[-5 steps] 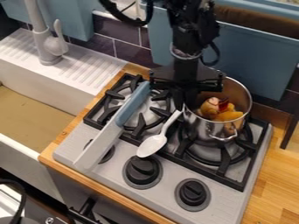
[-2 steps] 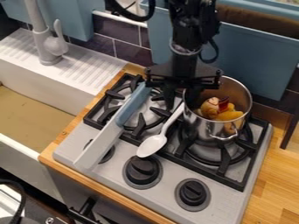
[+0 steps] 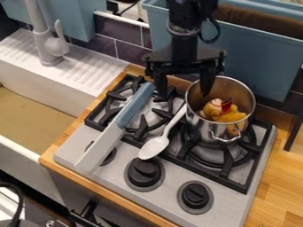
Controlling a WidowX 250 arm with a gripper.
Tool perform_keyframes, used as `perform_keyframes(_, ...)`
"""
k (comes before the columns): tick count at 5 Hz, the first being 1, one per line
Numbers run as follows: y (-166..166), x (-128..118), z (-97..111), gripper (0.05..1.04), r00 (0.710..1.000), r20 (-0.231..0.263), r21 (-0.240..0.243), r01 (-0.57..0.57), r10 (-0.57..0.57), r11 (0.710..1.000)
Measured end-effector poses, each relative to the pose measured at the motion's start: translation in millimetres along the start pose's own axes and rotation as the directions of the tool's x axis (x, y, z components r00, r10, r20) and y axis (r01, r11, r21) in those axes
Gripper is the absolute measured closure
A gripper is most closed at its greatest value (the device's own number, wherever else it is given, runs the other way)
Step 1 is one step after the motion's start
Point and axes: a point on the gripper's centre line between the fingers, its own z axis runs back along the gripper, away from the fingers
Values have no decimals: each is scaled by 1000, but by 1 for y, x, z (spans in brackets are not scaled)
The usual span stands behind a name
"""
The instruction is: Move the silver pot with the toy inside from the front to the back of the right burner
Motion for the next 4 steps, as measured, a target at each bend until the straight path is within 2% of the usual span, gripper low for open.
perform_keyframes(1, 7, 4, 25, 84, 999, 29, -31, -20, 21, 999)
perform_keyframes(2, 20, 2, 27, 84, 1000, 6, 33, -20, 20, 999)
perform_keyframes(4, 49, 21, 22, 84, 1000, 0, -5, -14, 14, 1000)
